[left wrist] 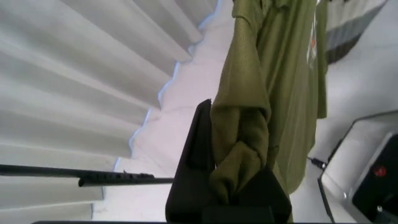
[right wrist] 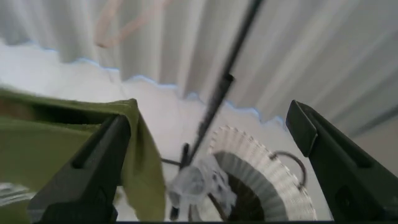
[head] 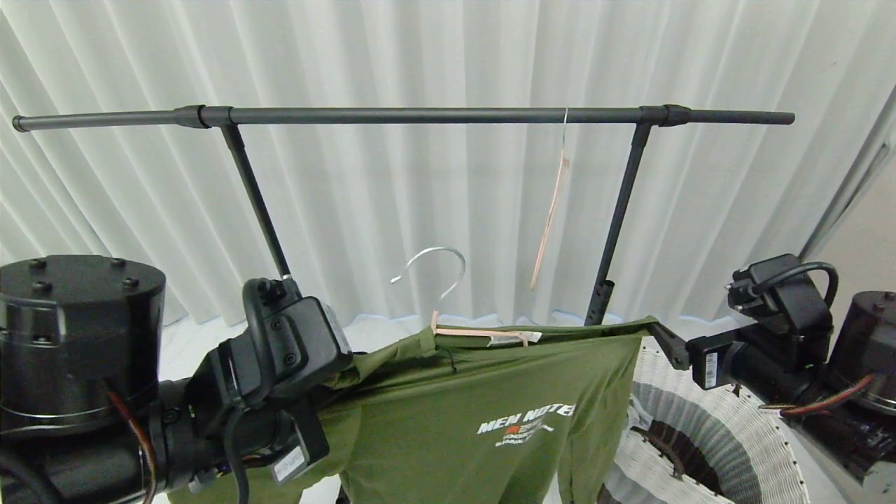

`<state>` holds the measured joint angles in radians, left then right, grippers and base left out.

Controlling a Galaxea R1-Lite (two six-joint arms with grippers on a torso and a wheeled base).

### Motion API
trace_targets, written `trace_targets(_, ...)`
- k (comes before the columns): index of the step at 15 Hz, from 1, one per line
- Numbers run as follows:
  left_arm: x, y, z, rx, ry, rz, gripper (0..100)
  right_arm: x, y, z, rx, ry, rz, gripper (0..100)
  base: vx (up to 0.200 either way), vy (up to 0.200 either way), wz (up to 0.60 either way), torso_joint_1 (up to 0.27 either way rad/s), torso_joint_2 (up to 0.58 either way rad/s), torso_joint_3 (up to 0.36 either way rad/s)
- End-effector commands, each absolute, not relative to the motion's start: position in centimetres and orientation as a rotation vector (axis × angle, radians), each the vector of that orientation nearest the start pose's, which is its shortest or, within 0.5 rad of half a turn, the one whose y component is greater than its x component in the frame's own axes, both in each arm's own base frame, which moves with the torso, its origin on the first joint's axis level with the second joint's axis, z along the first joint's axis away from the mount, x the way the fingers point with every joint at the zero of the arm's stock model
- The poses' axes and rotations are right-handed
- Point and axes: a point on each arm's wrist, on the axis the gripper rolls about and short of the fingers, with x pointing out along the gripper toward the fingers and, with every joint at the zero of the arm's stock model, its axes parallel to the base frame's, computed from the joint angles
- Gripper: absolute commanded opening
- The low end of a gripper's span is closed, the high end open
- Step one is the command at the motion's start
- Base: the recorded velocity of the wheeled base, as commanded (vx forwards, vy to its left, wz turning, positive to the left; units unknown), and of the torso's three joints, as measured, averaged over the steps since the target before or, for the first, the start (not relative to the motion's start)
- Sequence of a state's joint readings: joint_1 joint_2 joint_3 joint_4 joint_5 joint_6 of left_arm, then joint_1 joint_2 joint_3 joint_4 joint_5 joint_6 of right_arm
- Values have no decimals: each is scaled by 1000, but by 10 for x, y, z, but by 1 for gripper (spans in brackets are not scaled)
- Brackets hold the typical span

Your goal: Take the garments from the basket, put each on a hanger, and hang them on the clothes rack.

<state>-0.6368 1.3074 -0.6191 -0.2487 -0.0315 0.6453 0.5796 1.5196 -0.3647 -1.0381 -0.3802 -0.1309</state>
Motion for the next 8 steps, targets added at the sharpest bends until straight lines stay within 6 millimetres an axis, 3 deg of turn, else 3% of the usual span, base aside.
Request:
trace_targets(1, 169, -126, 188, 748, 217, -772, 0, 176, 120, 174, -160, 24, 260, 100, 0, 0, 0, 0, 0, 0)
trace_targets(5, 191, -142, 187, 703, 107, -710, 0, 146, 144, 179, -191, -11, 443, 100, 0, 0, 0, 0, 0, 0)
trace_targets(8, 186, -150, 189, 626, 107, -740, 0, 129, 158, 177, -231, -23, 549, 100, 0, 0, 0, 0, 0, 0)
